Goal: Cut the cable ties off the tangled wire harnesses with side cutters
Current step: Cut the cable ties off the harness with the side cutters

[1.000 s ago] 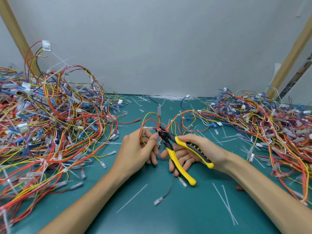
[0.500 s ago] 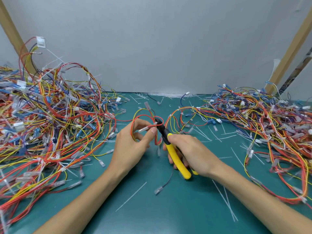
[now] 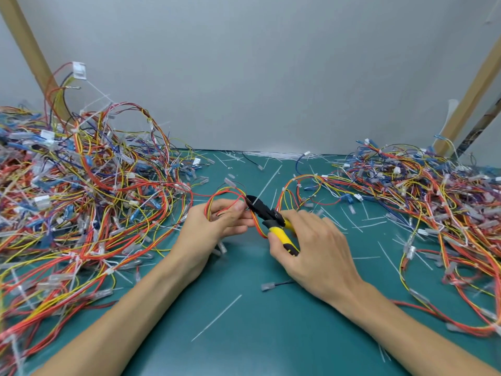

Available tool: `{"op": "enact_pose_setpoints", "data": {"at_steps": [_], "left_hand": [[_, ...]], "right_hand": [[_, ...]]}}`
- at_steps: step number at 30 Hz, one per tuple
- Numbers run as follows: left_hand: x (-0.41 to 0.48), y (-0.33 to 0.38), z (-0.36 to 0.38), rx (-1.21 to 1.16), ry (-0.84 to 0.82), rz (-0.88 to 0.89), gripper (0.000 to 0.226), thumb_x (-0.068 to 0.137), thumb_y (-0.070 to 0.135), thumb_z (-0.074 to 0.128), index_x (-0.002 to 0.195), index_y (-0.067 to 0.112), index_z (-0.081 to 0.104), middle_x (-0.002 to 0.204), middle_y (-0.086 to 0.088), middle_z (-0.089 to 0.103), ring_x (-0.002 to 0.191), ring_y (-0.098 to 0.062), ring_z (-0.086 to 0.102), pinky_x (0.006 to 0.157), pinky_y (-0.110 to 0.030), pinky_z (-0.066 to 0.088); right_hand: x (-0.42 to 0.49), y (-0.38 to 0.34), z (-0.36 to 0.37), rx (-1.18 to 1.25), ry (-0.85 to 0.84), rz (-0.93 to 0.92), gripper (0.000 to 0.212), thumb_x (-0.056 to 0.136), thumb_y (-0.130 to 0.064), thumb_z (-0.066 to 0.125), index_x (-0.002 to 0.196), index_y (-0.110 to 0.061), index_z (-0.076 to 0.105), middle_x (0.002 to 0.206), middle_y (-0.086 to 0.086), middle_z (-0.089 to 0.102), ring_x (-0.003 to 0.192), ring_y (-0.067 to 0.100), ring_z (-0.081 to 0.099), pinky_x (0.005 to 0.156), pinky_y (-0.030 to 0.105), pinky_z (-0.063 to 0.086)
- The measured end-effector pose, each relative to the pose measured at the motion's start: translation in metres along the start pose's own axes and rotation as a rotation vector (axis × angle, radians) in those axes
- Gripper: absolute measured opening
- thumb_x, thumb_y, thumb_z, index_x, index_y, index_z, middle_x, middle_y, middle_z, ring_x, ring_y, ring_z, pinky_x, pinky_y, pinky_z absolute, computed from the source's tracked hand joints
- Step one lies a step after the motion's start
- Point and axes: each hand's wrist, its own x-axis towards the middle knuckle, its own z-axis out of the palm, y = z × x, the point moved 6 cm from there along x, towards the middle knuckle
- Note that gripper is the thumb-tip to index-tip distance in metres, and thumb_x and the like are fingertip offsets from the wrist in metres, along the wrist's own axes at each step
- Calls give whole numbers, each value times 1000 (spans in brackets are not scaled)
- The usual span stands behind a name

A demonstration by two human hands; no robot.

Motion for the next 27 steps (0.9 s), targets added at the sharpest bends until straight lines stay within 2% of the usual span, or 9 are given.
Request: {"op": "enact_pose_setpoints", "data": {"at_steps": [6,9,13,18,23,25,27], "left_hand": [[2,-2,-1,-62,-124,-62,14,76,12,68,88,7,72,82,-8,75,77,-14,73,70,-18,56],[2,-1,-2,-102,-93,-43,11,74,11,68,83,10,73,81,-11,74,74,-15,72,69,-19,56],[4,-1,-7,-36,-62,3,12,74,14,73,85,12,69,81,-8,74,76,-17,72,71,-24,57],[2,-2,-9,101,-55,17,11,76,25,76,85,21,72,86,-5,76,81,-16,73,67,-28,54],[0,-3,-7,160,-55,-10,10,75,34,75,82,27,73,86,-5,76,76,-13,70,78,-39,40],[-1,-4,-8,176,-52,-16,14,73,38,76,82,27,73,85,-5,76,75,-13,69,75,-36,40],[1,-5,-9,158,-45,-19,11,75,31,76,82,23,73,84,-7,76,78,-17,69,73,-33,42]], "right_hand": [[2,1,0,66,3,-34,42,87,-47,53,117,-19,63,89,-3,56,85,21,52,77,38,43],[2,3,3,163,-90,2,53,87,-50,49,130,-21,56,101,-4,54,98,19,50,87,34,44],[1,4,5,175,-163,21,61,87,-55,41,138,-22,50,107,-6,53,104,15,46,89,28,42],[1,4,3,153,-138,9,56,87,-54,43,132,-23,54,101,-7,55,98,16,49,82,30,46],[1,6,2,155,-141,-20,49,87,-52,49,128,-25,55,97,-7,52,92,15,47,81,31,45],[1,9,2,184,-154,-4,49,87,-55,50,127,-27,55,94,-10,51,88,11,47,79,29,44],[1,10,4,204,-176,5,47,88,-56,50,125,-28,56,92,-11,51,83,7,44,76,29,45]]}}
